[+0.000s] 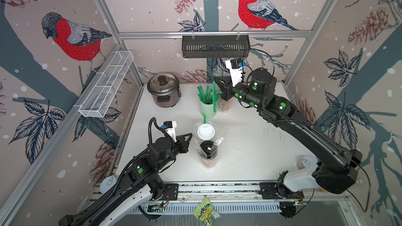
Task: Pack milk tea into plastic carrier bags
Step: Place the straw in the plastic carrier bag.
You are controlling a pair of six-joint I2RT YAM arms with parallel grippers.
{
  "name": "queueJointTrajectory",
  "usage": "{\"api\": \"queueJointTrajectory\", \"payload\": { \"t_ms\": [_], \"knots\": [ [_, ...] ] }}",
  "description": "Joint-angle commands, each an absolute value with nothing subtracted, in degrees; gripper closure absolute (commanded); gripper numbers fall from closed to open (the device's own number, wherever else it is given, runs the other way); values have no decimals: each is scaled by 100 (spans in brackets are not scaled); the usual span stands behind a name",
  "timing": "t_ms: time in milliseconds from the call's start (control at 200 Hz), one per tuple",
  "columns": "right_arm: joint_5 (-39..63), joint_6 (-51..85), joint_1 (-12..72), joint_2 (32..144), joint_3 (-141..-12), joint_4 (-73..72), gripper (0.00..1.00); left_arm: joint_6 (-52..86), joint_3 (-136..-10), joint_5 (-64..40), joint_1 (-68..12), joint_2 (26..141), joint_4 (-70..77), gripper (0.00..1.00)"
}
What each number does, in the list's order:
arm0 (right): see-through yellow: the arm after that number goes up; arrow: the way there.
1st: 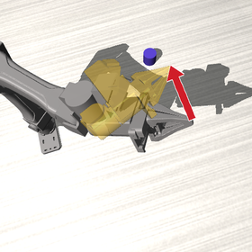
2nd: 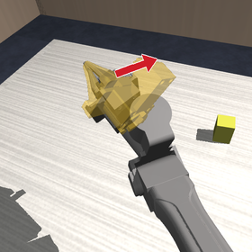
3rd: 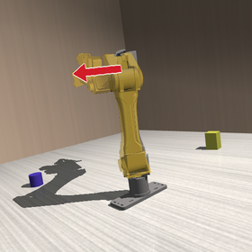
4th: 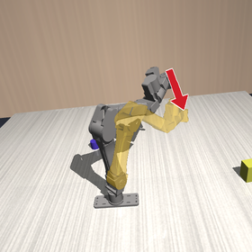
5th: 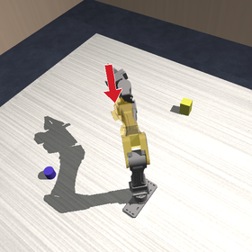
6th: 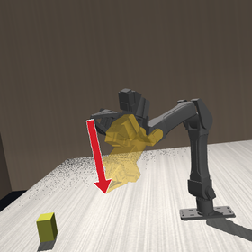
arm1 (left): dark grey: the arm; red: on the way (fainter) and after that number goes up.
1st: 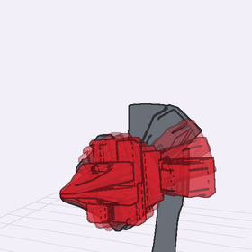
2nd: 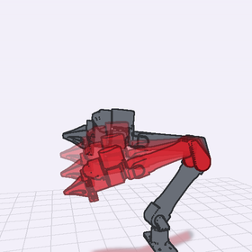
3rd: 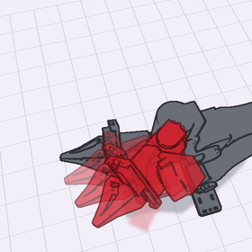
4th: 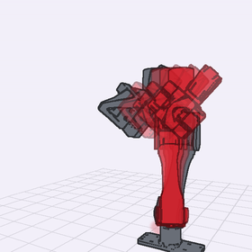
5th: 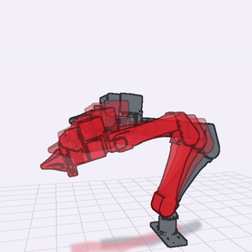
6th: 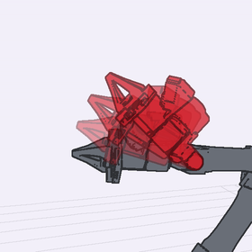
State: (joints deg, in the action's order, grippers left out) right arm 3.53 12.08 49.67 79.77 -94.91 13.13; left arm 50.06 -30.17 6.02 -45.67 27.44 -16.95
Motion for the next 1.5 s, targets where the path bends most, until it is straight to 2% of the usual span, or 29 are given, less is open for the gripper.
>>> {"api": "queueJointTrajectory", "payload": {
  "t_ms": [0,190,560,1496],
  "knots": [
    [549,1427,5161,7646,-9253,1041,100,4808,-3101,485,-4563,2777,-1519,100],
    [791,1903,5614,7091,-8636,640,100,4551,-3148,233,-4564,2851,-1502,100],
    [379,2304,6465,6650,-7857,162,100,4213,-3232,-146,-4566,2883,-1476,100],
    [-43,2876,7239,6252,-6852,47,100,4159,-3261,-343,-4570,2965,-1310,100]
  ]
}}
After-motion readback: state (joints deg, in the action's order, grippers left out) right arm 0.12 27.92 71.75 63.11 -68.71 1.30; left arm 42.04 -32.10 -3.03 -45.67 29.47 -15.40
